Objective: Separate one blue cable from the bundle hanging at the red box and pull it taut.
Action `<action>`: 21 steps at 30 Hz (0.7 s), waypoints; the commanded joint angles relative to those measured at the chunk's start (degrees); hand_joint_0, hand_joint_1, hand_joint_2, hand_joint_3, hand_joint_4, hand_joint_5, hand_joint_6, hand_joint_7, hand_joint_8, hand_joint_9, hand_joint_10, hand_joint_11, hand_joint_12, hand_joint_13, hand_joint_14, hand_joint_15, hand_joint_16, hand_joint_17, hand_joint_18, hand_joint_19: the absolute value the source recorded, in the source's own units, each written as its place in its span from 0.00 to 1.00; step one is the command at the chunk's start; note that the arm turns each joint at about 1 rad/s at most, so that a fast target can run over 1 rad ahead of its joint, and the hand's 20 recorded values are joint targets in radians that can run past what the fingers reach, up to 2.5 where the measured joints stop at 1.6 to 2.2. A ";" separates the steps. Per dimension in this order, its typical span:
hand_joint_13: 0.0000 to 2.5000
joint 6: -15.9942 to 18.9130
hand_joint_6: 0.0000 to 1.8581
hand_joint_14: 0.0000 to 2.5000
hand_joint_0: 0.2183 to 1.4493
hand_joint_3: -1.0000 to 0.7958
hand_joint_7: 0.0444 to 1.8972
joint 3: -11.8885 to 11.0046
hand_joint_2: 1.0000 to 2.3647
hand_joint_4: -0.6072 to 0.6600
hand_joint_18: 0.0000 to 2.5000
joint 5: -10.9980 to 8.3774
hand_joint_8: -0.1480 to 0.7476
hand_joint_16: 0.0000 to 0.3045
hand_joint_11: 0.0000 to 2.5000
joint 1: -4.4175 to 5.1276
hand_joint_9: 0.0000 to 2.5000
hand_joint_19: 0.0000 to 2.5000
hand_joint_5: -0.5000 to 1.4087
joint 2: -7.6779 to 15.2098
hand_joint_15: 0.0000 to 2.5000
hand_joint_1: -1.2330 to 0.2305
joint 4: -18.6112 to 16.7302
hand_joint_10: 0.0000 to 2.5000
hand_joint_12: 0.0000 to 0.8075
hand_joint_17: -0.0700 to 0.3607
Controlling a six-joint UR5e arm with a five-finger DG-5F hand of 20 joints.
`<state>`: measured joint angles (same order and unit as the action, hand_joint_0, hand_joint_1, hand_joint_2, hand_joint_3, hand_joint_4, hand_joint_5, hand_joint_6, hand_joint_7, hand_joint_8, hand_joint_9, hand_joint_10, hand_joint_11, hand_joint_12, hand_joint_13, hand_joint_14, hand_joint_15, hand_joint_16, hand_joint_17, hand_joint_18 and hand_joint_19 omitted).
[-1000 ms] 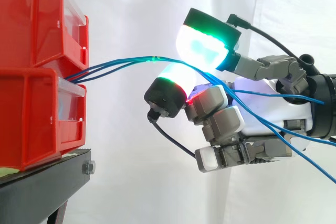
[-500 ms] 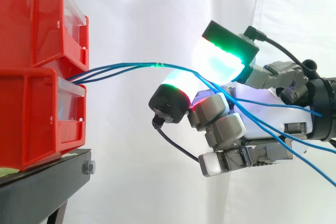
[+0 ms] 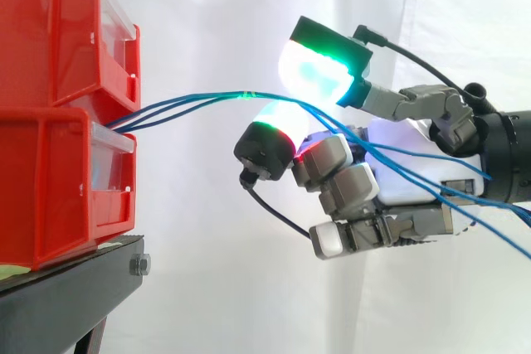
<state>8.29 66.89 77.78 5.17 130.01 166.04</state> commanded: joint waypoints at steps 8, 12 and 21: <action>0.46 -1.09 0.47 0.01 0.40 0.40 0.66 -1.41 0.01 0.48 0.38 0.09 0.50 0.17 0.46 -0.77 0.44 0.24 0.16 -0.11 0.33 0.21 2.10 0.01 0.48 0.43; 0.45 -0.91 0.47 0.01 0.49 0.29 0.64 -1.41 0.00 0.50 0.37 0.00 0.50 0.17 0.45 -0.77 0.44 0.24 0.16 -0.02 0.33 0.19 2.19 0.01 0.48 0.43; 0.45 -1.00 0.48 0.01 0.47 0.28 0.64 -1.41 0.00 0.52 0.38 0.00 0.49 0.16 0.45 -0.86 0.43 0.22 0.17 -0.02 0.33 0.18 2.19 0.01 0.47 0.42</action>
<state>7.22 65.44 77.76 4.32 129.98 168.17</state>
